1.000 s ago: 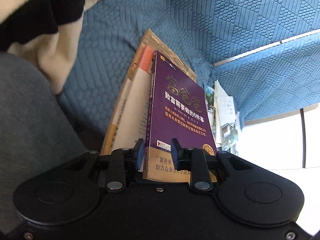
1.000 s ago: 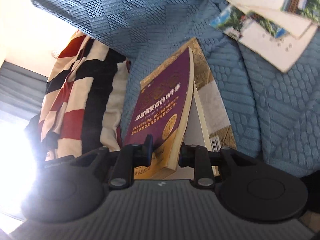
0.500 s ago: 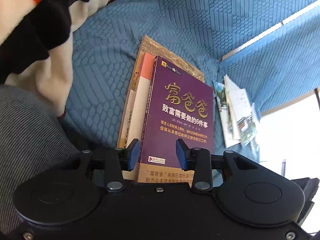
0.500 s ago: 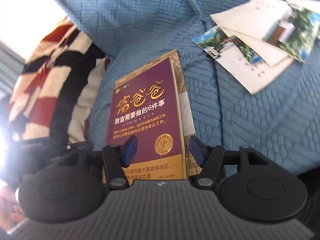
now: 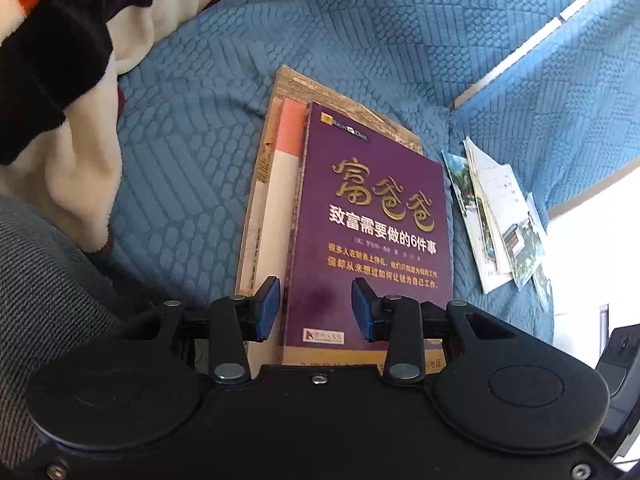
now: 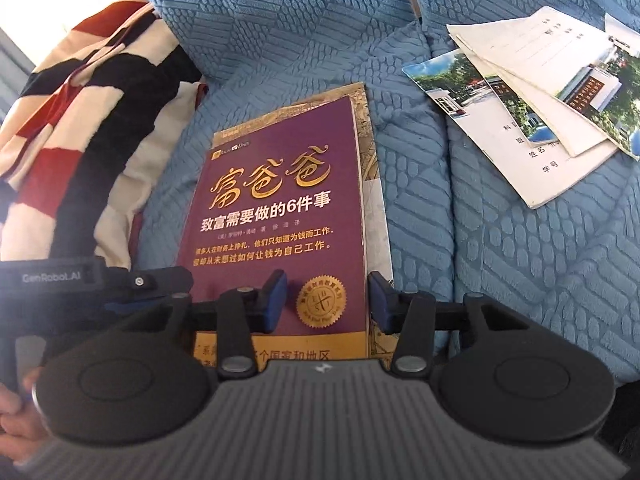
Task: Organize objects
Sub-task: 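Lower the purple book onto the stack and open the left tool, then withdraw both tools and move toward the white photo booklets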
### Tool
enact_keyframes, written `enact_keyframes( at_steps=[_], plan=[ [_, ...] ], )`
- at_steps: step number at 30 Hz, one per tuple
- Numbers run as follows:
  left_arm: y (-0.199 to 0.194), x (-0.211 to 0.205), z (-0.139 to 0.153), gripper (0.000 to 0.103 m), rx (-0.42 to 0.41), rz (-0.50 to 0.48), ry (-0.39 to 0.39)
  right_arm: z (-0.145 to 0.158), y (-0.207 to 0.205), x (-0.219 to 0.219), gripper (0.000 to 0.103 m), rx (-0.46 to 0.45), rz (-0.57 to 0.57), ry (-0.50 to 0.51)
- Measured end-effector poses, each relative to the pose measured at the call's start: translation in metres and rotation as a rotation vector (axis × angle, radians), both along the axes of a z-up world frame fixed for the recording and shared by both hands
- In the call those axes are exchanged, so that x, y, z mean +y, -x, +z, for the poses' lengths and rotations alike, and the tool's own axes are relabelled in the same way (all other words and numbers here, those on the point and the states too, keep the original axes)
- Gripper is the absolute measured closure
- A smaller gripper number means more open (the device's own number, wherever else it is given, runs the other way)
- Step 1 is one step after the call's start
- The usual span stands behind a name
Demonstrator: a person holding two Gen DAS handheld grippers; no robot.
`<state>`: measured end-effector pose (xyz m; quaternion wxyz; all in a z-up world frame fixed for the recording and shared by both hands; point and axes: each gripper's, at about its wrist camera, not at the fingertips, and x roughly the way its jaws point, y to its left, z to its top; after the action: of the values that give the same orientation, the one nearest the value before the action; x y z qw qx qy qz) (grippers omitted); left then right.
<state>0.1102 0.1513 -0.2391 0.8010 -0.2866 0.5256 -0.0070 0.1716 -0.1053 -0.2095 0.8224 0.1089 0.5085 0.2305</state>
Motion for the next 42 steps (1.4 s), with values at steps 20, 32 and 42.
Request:
enact_keyframes(
  at_steps=[20, 32, 42],
  plan=[
    [0.002, -0.005, 0.068, 0.060, -0.066, -0.030, -0.119, 0.081, -0.001, -0.003, 0.061, -0.124, -0.009, 0.055],
    [0.017, -0.017, 0.161, 0.031, -0.224, -0.040, -0.207, 0.171, 0.023, -0.023, 0.061, -0.288, -0.033, 0.043],
    [0.033, -0.025, 0.203, 0.016, -0.294, -0.041, -0.206, 0.200, 0.048, -0.035, 0.060, -0.313, -0.054, 0.011]
  ],
)
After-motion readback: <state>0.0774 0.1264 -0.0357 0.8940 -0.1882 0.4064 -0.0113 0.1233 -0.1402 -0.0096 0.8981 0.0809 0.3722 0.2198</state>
